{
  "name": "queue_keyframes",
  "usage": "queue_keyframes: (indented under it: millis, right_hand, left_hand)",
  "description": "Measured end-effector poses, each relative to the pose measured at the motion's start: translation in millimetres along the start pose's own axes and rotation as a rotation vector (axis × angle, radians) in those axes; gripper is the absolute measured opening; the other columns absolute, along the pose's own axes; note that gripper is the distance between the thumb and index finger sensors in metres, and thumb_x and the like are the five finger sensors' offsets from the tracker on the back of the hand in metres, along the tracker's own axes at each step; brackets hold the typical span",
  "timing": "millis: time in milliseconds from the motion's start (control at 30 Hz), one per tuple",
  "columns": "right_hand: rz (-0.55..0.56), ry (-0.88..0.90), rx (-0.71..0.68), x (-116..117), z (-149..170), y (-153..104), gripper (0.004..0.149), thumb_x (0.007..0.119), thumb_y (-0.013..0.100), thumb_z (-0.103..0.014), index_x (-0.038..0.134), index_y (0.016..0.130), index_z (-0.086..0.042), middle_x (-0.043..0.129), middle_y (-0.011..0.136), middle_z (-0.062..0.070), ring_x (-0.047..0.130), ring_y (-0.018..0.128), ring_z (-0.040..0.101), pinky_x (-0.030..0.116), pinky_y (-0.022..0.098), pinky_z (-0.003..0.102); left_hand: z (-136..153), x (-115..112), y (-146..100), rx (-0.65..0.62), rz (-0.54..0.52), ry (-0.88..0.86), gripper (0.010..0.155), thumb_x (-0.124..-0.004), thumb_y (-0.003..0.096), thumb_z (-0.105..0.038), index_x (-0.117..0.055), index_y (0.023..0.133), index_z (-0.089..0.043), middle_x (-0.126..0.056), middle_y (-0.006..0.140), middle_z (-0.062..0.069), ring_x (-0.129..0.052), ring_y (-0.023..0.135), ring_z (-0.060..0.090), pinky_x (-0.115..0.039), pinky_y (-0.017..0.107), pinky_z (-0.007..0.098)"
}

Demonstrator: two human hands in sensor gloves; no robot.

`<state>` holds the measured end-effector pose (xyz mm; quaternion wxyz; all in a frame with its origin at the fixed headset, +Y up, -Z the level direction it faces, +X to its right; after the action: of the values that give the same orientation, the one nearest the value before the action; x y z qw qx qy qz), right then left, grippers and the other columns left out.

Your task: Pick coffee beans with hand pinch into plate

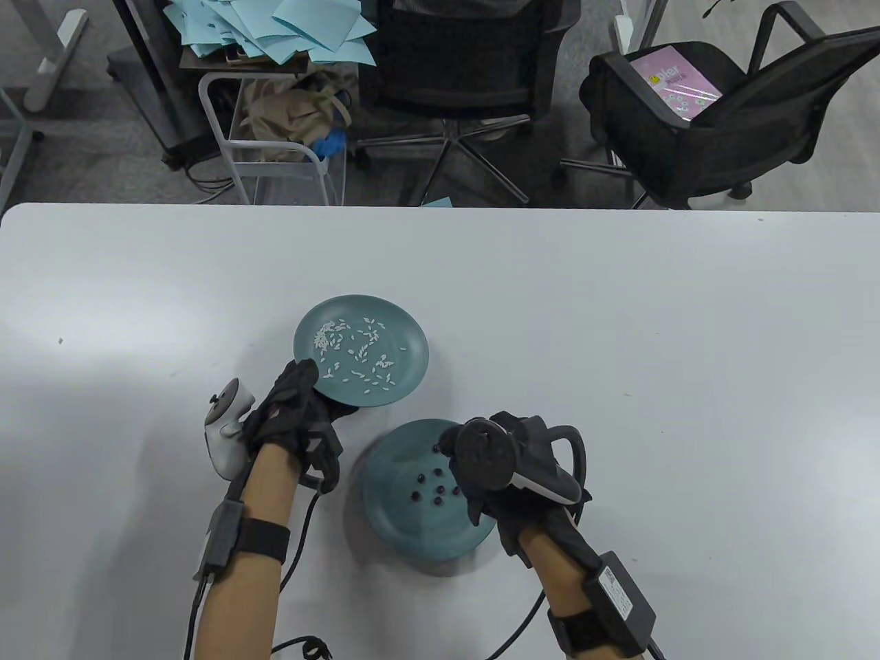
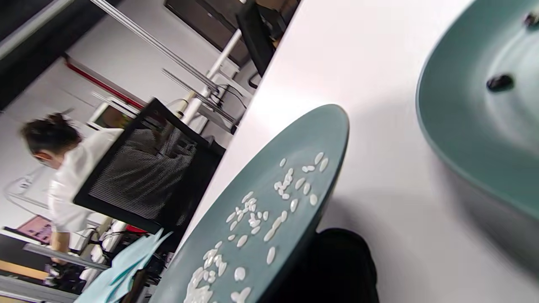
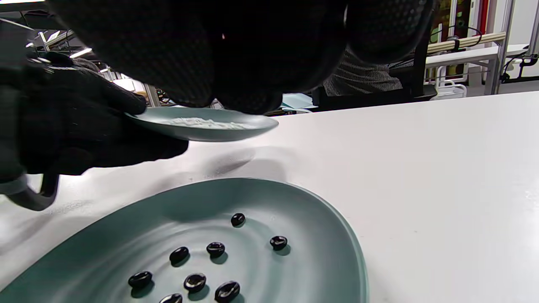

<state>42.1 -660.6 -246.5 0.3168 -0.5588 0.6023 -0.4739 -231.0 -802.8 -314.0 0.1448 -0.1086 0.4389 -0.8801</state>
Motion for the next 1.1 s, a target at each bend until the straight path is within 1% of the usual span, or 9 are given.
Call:
queue_keyframes:
  millis: [233,400,467,533,667,800,933,1033,1100]
  right_hand:
    - [-0.006,0.008,0.002,0,1,1,0.035,0.084,0.048,-0.035,0.083,0.082,-0.027,0.093,0.077,0.007,0.086,0.057,0.027,0.065,0.058,0.058]
    - [-0.023,-0.006,0.0,4,0,2,0.035,0.084,0.048,-0.035,0.082,0.082,-0.027,0.093,0.077,0.007,0.086,0.058,0.027,0.065,0.058,0.058]
    - [-0.02,-0.017,-0.003,3,-2,1,0.036,0.084,0.048,-0.035,0.082,0.082,-0.027,0.093,0.077,0.007,0.086,0.058,0.027,0.065,0.058,0.058]
    - [-0.009,-0.018,-0.008,1,-5,0,0.035,0.084,0.048,-0.035,0.082,0.082,-0.027,0.093,0.077,0.007,0.086,0.057,0.027,0.065,0.058,0.058]
    - [0.041,-0.042,-0.029,-11,-10,-6,0.036,0.084,0.047,-0.035,0.083,0.082,-0.027,0.094,0.076,0.007,0.086,0.057,0.027,0.066,0.058,0.058]
    - [0.14,-0.003,-0.016,-40,-5,-20,0.036,0.083,0.048,-0.036,0.082,0.083,-0.026,0.095,0.072,0.008,0.087,0.054,0.027,0.066,0.057,0.057]
    - [0.349,0.07,-0.011,-69,15,-47,0.04,0.078,0.049,-0.041,0.08,0.086,-0.026,0.096,0.071,0.009,0.087,0.052,0.028,0.067,0.056,0.057]
    - [0.483,0.065,-0.025,-79,30,-65,0.048,0.078,0.047,-0.047,0.077,0.09,-0.025,0.091,0.081,0.014,0.083,0.062,0.034,0.063,0.057,0.061]
    - [0.476,-0.073,-0.014,-74,36,-71,0.056,0.076,0.046,-0.055,0.068,0.096,-0.031,0.082,0.094,0.011,0.079,0.076,0.034,0.059,0.061,0.063]
  left_hand:
    - [5,13,15,0.065,-0.096,0.054,0.064,-0.053,0.0511,-0.051,-0.026,0.105,-0.03,-0.054,0.108,0.0,-0.078,0.099,0.02,-0.083,0.065,0.032]
    - [-4,13,5,0.013,-0.14,0.17,0.074,-0.055,0.0509,-0.056,-0.011,0.103,-0.027,-0.044,0.11,0.004,-0.068,0.099,0.026,-0.073,0.067,0.041]
    - [-10,14,-5,-0.037,-0.203,0.212,0.077,-0.056,0.0502,-0.056,-0.007,0.101,-0.026,-0.035,0.11,0.007,-0.059,0.101,0.03,-0.064,0.07,0.047]
    - [-14,14,-15,-0.063,-0.234,0.231,0.077,-0.06,0.0489,-0.054,-0.012,0.102,-0.023,-0.024,0.111,0.009,-0.048,0.103,0.035,-0.056,0.071,0.052]
    - [-22,8,-42,-0.109,-0.195,0.197,0.077,-0.06,0.0489,-0.054,-0.014,0.103,-0.024,-0.015,0.11,0.008,-0.027,0.108,0.038,-0.045,0.074,0.056]
    - [-39,-1,-85,-0.22,-0.08,0.228,0.074,-0.061,0.049,-0.053,-0.019,0.104,-0.026,-0.013,0.111,0.006,-0.027,0.108,0.035,-0.041,0.075,0.057]
    - [-45,3,-127,-0.382,-0.133,0.34,0.071,-0.064,0.0475,-0.052,-0.03,0.105,-0.027,-0.019,0.112,0.004,-0.028,0.107,0.035,-0.038,0.074,0.059]
    - [-43,2,-149,-0.474,-0.19,0.465,0.07,-0.066,0.0464,-0.051,-0.039,0.105,-0.024,-0.029,0.112,0.006,-0.032,0.106,0.038,-0.039,0.072,0.061]
    - [-40,-5,-156,-0.496,-0.183,0.524,0.069,-0.067,0.0459,-0.05,-0.041,0.105,-0.025,-0.03,0.112,0.005,-0.03,0.106,0.038,-0.036,0.072,0.062]
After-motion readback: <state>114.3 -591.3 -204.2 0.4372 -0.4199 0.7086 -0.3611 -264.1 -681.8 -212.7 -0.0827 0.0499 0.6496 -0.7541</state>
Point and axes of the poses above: the tracker on the back of each hand, its own z axis roughly to the little-finger side, its own y axis roughly from the wrist to the fingertips, x = y × z, the point moved 4 cm from there along y, roughly from the wrist to the fingertips
